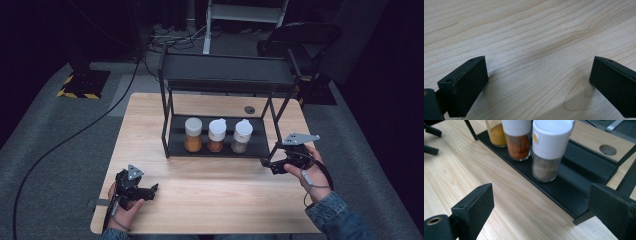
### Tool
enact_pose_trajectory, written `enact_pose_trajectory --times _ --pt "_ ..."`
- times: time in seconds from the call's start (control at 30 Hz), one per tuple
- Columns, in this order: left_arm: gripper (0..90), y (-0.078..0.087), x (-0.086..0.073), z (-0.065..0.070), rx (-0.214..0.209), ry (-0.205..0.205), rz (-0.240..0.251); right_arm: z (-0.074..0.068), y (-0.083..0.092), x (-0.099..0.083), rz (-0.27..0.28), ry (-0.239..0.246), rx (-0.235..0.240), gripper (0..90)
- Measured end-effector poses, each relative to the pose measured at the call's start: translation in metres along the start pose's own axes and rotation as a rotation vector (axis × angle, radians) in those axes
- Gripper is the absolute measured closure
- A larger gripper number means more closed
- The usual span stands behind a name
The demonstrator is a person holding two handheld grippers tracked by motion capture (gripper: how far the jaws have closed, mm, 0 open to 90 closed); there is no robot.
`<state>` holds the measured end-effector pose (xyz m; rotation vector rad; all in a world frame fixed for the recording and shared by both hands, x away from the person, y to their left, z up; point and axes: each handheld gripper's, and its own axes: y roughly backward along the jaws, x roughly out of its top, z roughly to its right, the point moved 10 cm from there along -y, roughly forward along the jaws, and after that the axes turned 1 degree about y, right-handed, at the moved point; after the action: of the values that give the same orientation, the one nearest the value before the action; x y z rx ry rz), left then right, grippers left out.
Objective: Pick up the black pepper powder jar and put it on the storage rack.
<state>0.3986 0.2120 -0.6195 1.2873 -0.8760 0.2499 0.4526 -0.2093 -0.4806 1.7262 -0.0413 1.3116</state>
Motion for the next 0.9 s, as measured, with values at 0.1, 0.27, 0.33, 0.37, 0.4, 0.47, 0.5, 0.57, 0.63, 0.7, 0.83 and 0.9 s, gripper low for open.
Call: enact_pose_trajectory --times 0.1,0.27,0.33,0.37,0.4,0.47,0.5,0.57,0.63,0.7,0.83,0.9 --pt "1.7 0.0 0.0 0.0 0.0 0.0 0.0 0.0 -0.004 -0.009 -0.003 0.001 0.002 7.1" --pt "1.7 0.0 0.0 0.0 0.0 0.0 0.0 -0.001 -0.009 -0.022 -0.005 -0.012 0.002 6.9" --pt "1.7 0.0 0.0 0.0 0.0 0.0 0.0 -0.002 -0.012 -0.029 -0.012 -0.018 0.003 6.9" --pt "1.7 0.0 0.0 0.0 0.0 0.0 0.0 -0.002 -0.013 -0.032 -0.016 -0.02 0.004 6.9" --pt "1.7 0.0 0.0 0.0 0.0 0.0 0.0 -0.002 -0.014 -0.035 -0.02 -0.024 0.006 6.9" --pt "1.7 0.0 0.0 0.0 0.0 0.0 0.0 -0.002 -0.017 -0.042 -0.026 -0.033 0.008 6.9" --pt "1.7 0.0 0.0 0.0 0.0 0.0 0.0 -0.003 -0.017 -0.044 -0.027 -0.035 0.007 6.9" --pt "1.7 0.0 0.0 0.0 0.0 0.0 0.0 -0.003 -0.019 -0.048 -0.024 -0.037 0.001 7.0" --pt "1.7 0.0 0.0 0.0 0.0 0.0 0.0 -0.003 -0.021 -0.052 -0.021 -0.041 -0.002 7.0" --pt "1.7 0.0 0.0 0.0 0.0 0.0 0.0 -0.003 -0.023 -0.057 -0.022 -0.04 -0.006 7.0" --pt "1.7 0.0 0.0 0.0 0.0 0.0 0.0 -0.005 -0.028 -0.065 -0.035 -0.032 0.002 7.2" --pt "1.7 0.0 0.0 0.0 0.0 0.0 0.0 -0.006 -0.03 -0.07 -0.039 -0.029 -0.001 7.3"
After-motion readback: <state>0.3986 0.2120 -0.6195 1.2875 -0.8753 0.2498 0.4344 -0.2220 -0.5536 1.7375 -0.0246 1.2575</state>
